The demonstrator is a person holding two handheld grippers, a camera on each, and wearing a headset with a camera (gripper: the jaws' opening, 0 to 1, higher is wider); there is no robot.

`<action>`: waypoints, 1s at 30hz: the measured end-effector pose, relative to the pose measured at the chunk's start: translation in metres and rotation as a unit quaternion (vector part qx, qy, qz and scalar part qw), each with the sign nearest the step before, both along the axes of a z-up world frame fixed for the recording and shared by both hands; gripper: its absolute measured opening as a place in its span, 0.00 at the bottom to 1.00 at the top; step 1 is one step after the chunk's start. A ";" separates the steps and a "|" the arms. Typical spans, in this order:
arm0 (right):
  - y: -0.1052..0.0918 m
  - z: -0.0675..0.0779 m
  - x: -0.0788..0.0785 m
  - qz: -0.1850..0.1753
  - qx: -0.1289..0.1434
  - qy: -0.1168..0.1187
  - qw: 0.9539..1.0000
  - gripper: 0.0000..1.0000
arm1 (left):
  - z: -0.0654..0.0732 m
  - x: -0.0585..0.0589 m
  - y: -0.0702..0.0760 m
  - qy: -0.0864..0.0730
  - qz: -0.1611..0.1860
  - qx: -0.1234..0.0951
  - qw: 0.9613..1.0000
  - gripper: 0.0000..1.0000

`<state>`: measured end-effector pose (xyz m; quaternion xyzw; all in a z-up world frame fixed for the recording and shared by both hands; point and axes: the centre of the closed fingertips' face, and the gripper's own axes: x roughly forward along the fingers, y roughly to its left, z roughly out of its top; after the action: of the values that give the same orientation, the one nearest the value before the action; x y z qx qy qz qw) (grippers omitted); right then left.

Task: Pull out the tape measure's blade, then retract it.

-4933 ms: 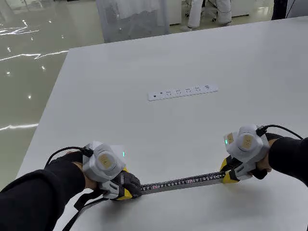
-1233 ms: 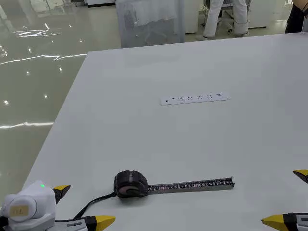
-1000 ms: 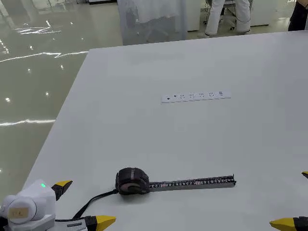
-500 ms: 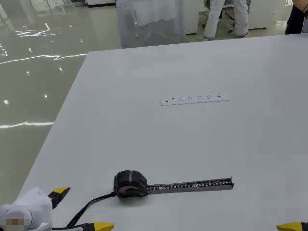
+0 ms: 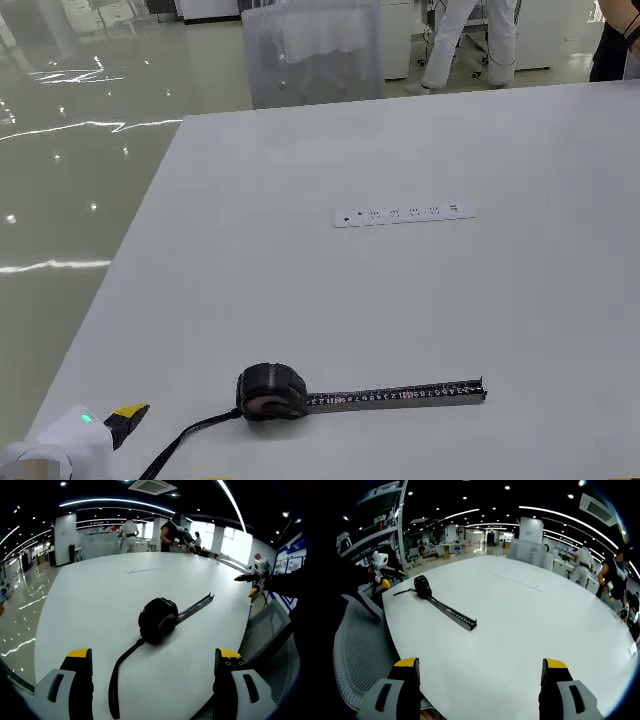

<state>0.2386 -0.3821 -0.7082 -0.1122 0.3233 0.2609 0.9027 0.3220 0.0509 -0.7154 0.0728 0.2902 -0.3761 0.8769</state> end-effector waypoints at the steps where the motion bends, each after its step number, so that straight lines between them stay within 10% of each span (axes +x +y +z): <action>1: -0.001 0.000 0.000 0.000 -0.002 -0.001 1.000 0.99 | 0.000 0.000 0.000 -0.001 -0.001 -0.001 1.000 0.99; 30: 0.004 0.002 -0.004 -0.001 -0.001 0.004 1.000 0.99 | 0.003 0.014 -0.009 -0.010 -0.004 0.000 1.000 0.99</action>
<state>0.2349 -0.3780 -0.7066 -0.1121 0.3274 0.2602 0.9014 0.3360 0.0414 -0.7120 0.0775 0.2814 -0.3792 0.8781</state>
